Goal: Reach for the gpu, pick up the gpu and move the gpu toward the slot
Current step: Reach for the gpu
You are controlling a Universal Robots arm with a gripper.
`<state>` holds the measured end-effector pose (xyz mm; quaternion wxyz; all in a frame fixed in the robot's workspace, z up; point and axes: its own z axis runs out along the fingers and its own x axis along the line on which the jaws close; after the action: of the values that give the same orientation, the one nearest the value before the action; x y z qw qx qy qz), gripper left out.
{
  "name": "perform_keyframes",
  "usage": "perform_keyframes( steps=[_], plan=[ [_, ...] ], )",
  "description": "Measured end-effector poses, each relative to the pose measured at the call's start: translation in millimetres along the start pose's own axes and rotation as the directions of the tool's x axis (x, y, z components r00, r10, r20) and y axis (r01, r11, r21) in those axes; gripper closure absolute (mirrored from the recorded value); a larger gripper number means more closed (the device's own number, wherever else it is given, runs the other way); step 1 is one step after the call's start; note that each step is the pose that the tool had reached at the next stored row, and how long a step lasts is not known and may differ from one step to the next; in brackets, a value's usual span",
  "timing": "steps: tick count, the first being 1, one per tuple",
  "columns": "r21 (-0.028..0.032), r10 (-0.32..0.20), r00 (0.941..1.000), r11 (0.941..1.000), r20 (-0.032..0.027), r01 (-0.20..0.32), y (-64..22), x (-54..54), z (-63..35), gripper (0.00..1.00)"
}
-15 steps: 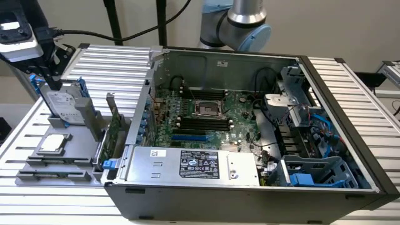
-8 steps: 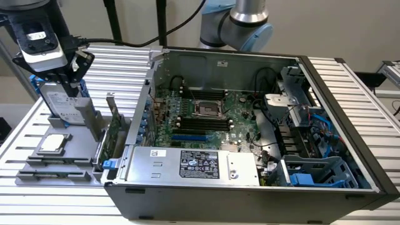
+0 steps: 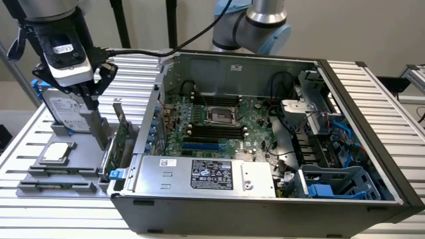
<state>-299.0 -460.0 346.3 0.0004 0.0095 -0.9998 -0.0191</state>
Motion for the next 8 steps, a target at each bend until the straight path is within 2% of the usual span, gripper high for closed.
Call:
perform_keyframes(
  steps=[4,8],
  plan=[
    [0.0,0.0,1.0,1.0,-0.0021,0.0,-8.8,-9.6,2.0,0.89],
    [-0.0001,0.0,1.0,1.0,-0.0033,0.0,-8.9,-9.7,1.9,0.89]
  ],
)
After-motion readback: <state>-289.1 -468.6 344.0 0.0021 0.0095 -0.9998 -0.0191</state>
